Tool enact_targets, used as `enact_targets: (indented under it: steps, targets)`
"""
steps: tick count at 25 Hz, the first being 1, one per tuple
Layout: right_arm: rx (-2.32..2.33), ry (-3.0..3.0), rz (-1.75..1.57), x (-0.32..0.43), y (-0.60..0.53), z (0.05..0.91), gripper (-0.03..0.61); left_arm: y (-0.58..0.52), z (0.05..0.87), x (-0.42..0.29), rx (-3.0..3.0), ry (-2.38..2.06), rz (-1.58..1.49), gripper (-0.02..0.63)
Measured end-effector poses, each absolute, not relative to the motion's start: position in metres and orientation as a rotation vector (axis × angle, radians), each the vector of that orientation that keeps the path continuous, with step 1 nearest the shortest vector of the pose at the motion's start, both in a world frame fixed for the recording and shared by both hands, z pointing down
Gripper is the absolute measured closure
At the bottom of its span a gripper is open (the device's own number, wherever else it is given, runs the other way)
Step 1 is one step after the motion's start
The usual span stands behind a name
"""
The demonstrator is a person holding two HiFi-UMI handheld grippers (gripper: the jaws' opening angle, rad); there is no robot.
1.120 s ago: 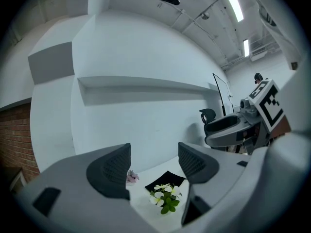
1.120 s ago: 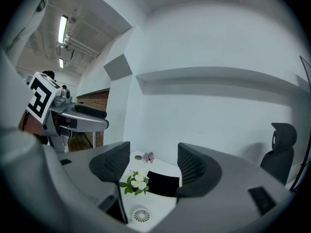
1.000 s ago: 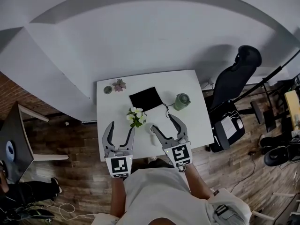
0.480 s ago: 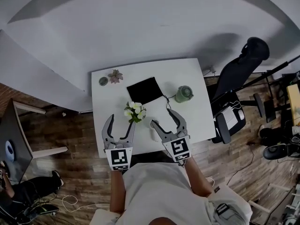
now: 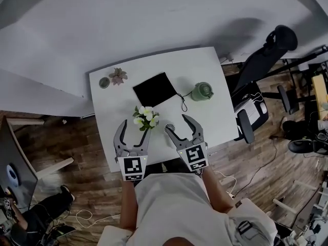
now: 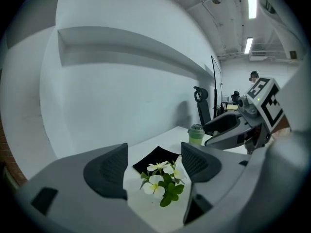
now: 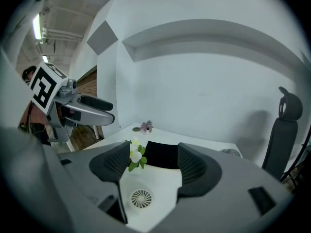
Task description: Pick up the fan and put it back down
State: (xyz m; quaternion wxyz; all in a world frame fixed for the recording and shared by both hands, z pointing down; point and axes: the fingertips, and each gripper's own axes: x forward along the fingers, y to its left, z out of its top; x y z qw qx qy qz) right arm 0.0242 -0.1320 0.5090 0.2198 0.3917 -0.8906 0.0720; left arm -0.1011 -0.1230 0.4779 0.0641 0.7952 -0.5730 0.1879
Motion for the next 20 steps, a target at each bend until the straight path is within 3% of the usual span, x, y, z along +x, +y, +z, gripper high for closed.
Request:
enact_targets:
  steps: [20]
  targets:
    - [1.075, -2.279, 0.392, 0.021, -0.121, 0.603, 0.267, -0.138, 0.545, -0.086, 2.449, -1.478, 0.701, 0.225]
